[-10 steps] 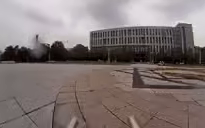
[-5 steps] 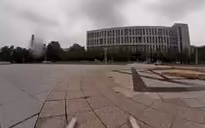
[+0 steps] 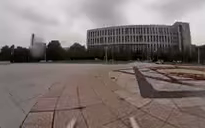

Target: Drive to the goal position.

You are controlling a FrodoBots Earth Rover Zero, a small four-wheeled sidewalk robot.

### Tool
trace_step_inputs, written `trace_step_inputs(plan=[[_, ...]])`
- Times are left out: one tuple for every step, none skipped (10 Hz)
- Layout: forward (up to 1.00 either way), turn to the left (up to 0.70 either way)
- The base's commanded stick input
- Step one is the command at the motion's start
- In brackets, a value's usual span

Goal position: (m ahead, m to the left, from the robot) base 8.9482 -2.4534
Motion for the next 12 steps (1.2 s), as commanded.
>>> trace_step_inputs(plan=[[0.85, 0.0], [0.85, 0.0], [0.85, 0.0], [0.85, 0.0], [0.85, 0.0], [0.85, 0.0], [0.85, 0.0], [0.85, 0.0], [0.85, 0.0], [0.85, 0.0], [0.85, 0.04], [0.85, 0.16]])
